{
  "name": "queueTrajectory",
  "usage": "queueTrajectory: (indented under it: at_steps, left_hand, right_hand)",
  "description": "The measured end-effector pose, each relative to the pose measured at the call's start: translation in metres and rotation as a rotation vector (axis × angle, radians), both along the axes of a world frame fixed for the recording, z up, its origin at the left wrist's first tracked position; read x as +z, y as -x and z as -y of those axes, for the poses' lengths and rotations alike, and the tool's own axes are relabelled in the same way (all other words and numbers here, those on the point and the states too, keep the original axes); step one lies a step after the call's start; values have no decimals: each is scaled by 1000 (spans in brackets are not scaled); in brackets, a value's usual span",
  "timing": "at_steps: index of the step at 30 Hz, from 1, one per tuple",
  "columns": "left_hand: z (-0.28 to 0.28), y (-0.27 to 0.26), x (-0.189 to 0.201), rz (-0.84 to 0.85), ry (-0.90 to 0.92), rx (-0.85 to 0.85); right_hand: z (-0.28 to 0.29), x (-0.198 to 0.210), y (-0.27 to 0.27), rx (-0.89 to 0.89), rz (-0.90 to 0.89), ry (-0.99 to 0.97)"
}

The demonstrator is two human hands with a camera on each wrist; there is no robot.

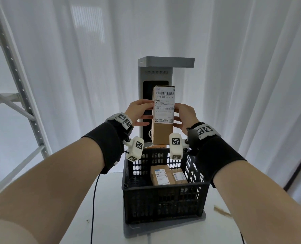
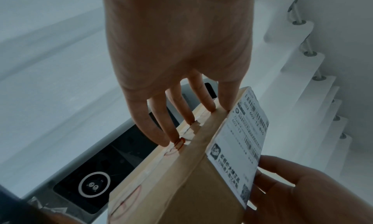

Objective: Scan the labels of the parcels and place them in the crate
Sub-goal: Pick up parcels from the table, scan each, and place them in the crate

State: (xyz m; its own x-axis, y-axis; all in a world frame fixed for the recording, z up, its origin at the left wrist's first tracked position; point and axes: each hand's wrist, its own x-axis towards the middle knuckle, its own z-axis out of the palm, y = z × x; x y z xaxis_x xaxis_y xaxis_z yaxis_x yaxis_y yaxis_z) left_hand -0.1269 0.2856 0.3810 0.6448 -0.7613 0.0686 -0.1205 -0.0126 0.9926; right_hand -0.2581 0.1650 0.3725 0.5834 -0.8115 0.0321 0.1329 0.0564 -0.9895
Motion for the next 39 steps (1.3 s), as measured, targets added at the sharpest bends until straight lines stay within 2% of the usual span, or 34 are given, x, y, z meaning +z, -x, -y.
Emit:
queueTrajectory:
  at_steps: [9, 14, 22, 29, 33, 39]
  left_hand:
    - [-20, -27, -49, -113, -79, -20]
    - [-16, -38, -80, -188, -113, -31]
    - [28, -68, -146, -286, -216, -14]
    - [85, -113, -204, -400, -378, 9]
    - [112, -134, -239, -463, -473, 25]
    - [138, -156, -293, -536, -621, 91]
  right_hand:
    - [-20, -48, -25, -17, -100, -66]
    - [-12, -78, -39, -25, -194, -61]
    - [34, -142, -72, 19, -324, -165]
    - [94, -210, -124, 55, -414, -278]
    - [127, -253, -157, 131, -508, -278]
    - [155, -313, -196, 156, -613, -410]
